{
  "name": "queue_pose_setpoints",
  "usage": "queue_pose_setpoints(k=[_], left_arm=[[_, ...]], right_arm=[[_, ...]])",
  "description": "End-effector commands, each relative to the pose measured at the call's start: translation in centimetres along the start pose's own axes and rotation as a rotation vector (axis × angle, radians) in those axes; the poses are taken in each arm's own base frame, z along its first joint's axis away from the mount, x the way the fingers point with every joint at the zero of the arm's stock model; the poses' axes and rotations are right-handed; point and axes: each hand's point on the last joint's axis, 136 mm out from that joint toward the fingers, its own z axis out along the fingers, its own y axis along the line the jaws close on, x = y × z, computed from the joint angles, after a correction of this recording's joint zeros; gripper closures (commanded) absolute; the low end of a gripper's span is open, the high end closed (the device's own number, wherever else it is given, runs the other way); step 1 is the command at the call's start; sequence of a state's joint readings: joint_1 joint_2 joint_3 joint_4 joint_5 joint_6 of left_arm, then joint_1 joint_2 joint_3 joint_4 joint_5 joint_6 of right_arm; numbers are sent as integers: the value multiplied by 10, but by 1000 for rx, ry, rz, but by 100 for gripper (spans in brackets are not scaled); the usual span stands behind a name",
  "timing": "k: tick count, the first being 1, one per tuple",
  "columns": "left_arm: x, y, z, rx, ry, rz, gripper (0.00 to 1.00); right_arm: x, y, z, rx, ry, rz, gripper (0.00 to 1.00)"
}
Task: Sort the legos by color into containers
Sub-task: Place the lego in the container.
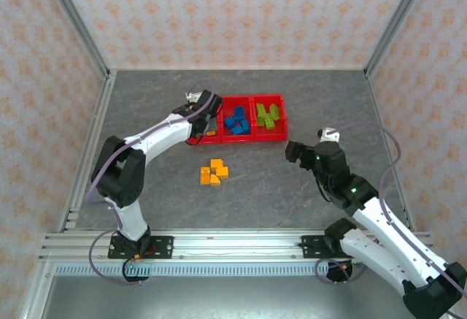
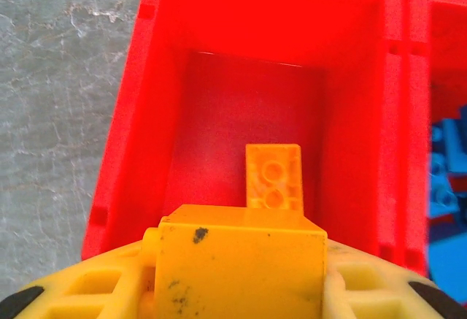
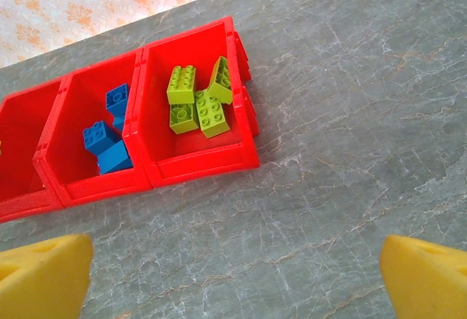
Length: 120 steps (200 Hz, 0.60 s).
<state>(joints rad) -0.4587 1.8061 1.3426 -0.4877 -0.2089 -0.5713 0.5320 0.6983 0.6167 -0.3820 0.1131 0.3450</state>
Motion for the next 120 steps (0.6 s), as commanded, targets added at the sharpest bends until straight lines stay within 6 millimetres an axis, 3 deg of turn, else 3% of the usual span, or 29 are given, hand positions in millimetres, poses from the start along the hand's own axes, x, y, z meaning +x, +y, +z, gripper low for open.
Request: queue_pose_setpoints(k=[1, 25, 65, 84, 86, 120], left_arm=[[-14, 2, 4, -15, 5, 65, 63], [-22, -6, 13, -15, -11, 90, 42], [-25, -13, 23, -7, -4, 119, 26], [-27, -11, 19, -3, -19, 111, 4], [-32, -11, 11, 8, -35, 103, 2], [-23, -6, -20, 91, -49, 68, 1]], right_arm=[[-3, -7, -2, 34, -28, 10, 0], [-2, -6, -1, 33, -24, 8, 0], [-1, -7, 0, 38, -16, 5, 0], [0, -6, 1, 36, -13, 2, 0], [0, -7, 1, 37, -13, 3, 0], [2, -6, 3, 38, -4, 0, 0]])
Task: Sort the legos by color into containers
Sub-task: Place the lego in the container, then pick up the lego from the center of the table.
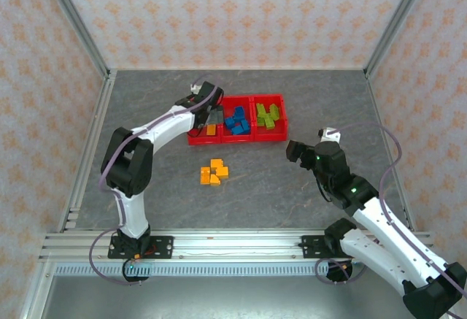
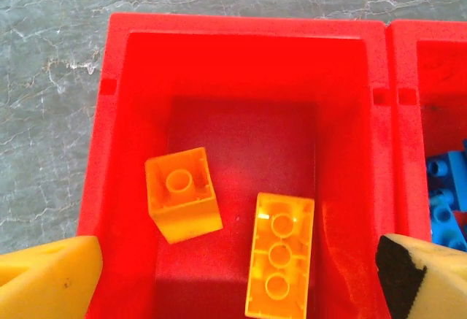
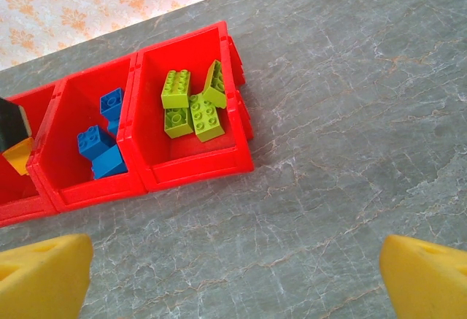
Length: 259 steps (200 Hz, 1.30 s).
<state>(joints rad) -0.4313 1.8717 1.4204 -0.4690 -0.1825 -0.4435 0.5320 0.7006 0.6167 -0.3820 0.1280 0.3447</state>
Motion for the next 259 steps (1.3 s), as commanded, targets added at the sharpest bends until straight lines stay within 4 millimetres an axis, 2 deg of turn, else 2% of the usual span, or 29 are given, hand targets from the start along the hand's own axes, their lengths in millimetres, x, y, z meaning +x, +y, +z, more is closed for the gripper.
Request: queue_pose_setpoints(k=[1, 23, 68, 93, 114, 139, 189, 236, 259], left_arm=[[-4, 3, -34, 71, -41, -28, 1], [19, 8, -56, 113, -38, -30, 1], [104, 10, -90, 177, 35, -6, 1], [149, 24, -88, 149, 110, -21, 1], [171, 33, -82, 139, 151, -15, 2], [183, 31, -77, 141, 198, 11, 7], [188, 15, -71, 167, 224, 31, 13], [197, 25, -58, 80, 254, 54, 26], [199, 25, -54, 79, 253, 43, 28]], right_arm=[[3, -4, 2, 24, 2, 0, 0], [5, -3, 5, 24, 15, -5, 0], [10, -2, 8, 19, 36, -13, 0], [13, -1, 11, 18, 51, -18, 0], [15, 1, 13, 13, 64, -23, 0], [16, 1, 14, 15, 70, -25, 0], [16, -1, 13, 24, 67, -24, 0], [16, -1, 14, 27, 67, -23, 0], [16, -1, 14, 28, 68, -22, 0]])
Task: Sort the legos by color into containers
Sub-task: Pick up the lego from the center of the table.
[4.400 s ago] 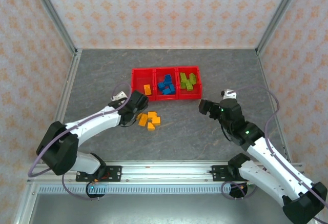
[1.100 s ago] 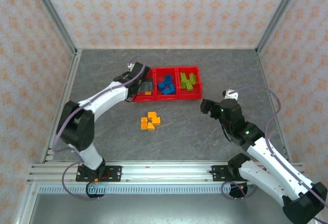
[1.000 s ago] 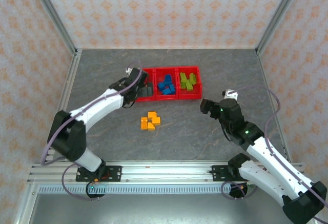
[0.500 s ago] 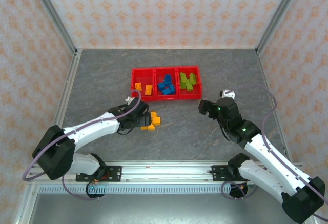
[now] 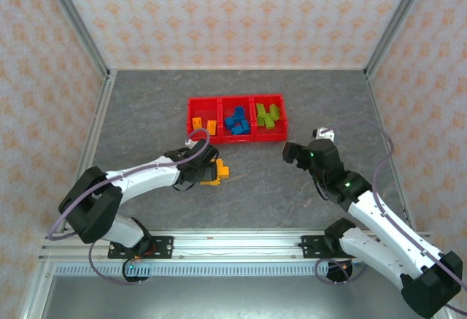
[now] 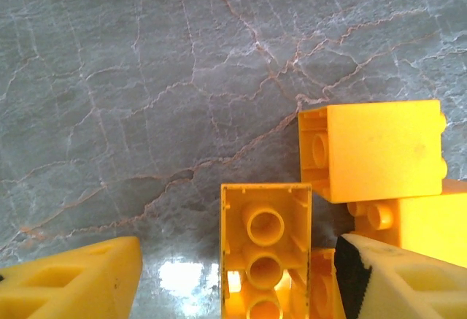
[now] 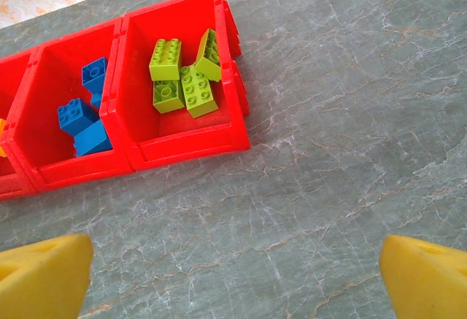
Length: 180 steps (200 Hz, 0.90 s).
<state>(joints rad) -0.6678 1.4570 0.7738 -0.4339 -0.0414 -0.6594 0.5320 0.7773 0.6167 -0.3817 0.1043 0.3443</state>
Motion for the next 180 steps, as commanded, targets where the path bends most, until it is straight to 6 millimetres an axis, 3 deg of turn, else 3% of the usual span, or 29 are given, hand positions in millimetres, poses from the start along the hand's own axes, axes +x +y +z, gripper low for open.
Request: queue_pose_setpoints(k=[1, 56, 101, 146, 180], left_arm=[[4, 7, 5, -47, 6, -8, 28], [7, 13, 21, -97, 37, 0, 31], [8, 23, 30, -124, 46, -27, 43], [12, 34, 35, -124, 57, -71, 44], [3, 28, 29, -80, 19, -89, 60]], right_arm=[[0, -1, 0, 9, -7, 2, 0], [1, -1, 0, 7, -4, 1, 0], [0, -1, 0, 5, -7, 2, 0], [0, -1, 0, 4, -6, 3, 0], [1, -1, 0, 7, -7, 3, 0]])
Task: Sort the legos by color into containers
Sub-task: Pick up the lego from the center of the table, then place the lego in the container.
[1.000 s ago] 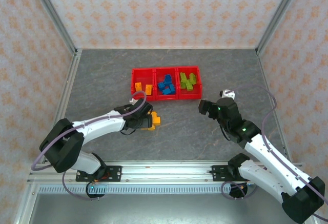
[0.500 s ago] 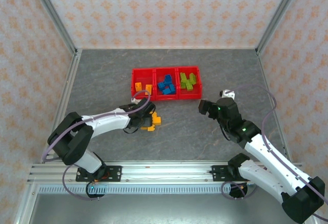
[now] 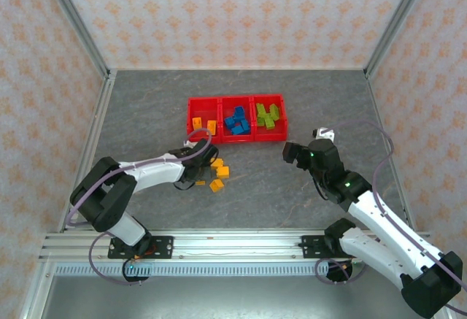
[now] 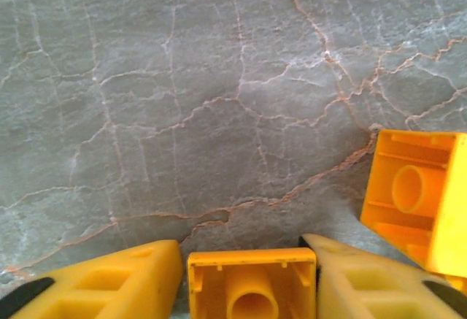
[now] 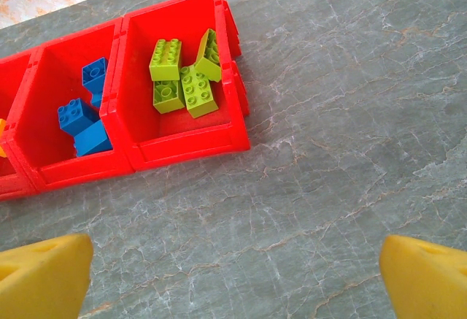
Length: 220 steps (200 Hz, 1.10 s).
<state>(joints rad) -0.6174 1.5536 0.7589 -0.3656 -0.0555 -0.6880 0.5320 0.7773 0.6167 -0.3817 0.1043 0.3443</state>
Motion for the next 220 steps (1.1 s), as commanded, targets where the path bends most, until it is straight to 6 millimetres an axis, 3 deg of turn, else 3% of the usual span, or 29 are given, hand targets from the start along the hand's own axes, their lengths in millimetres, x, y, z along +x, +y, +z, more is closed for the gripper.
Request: queue_pose_setpoints(k=[1, 51, 91, 111, 142, 165, 220], left_arm=[[3, 12, 2, -19, 0, -25, 61], [-27, 2, -35, 43, -101, -76, 73], [-85, -15, -89, 96, -290, -85, 74], [-114, -18, -101, 69, -364, -67, 74], [-155, -17, -91, 2, -365, -43, 74], [-182, -22, -71, -23, -357, -32, 74], [-225, -37, -32, -41, -367, -18, 73]], right_arm=[[1, -1, 0, 7, -7, 4, 0], [0, -2, 0, 11, -10, 4, 0], [0, -3, 2, 18, -9, 2, 0], [0, -4, 2, 26, -9, 3, 0], [0, -4, 1, 25, -12, 5, 0], [0, -5, 1, 32, -14, 5, 0], [0, -6, 1, 31, -10, 5, 0]])
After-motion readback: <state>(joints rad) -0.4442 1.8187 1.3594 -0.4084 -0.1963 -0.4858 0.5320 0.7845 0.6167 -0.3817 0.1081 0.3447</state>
